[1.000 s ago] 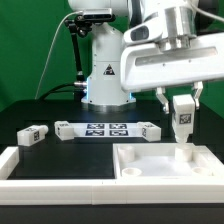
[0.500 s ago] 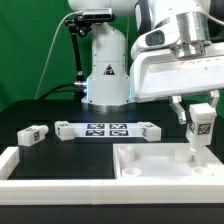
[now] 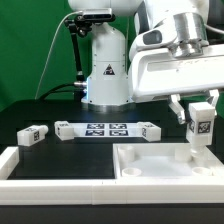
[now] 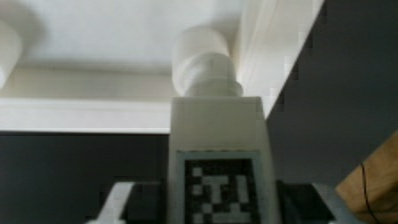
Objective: Assemble one leg
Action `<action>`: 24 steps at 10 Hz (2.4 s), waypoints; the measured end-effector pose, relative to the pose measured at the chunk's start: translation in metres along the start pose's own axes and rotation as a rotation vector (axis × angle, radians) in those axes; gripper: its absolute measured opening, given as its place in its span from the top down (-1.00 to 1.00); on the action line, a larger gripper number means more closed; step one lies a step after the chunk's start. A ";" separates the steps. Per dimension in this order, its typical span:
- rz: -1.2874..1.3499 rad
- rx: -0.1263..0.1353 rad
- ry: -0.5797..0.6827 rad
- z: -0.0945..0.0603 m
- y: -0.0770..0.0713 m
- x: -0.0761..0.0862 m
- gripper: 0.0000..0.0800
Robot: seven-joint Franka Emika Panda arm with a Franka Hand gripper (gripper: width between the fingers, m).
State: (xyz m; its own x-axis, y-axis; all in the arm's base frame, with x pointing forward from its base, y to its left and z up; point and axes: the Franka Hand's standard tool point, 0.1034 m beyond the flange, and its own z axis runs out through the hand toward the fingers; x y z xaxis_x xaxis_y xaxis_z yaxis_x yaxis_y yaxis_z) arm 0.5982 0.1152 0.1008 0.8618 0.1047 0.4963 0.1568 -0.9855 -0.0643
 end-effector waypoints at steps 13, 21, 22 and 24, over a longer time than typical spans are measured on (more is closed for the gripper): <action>-0.018 -0.012 0.073 0.030 0.002 -0.010 0.27; -0.017 -0.011 0.052 0.032 0.002 -0.013 -0.62; -0.017 -0.011 0.052 0.032 0.002 -0.013 -0.62; -0.015 -0.007 0.035 0.026 0.001 -0.007 -0.62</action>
Offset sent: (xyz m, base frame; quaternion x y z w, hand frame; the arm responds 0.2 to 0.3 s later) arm 0.0207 0.0050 -0.0090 0.0036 0.0108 -0.0207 0.9997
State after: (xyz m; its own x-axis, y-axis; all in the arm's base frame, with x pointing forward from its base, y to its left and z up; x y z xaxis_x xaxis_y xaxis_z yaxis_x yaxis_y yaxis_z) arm 0.6048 0.1172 0.0745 0.8419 0.1145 0.5274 0.1660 -0.9848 -0.0512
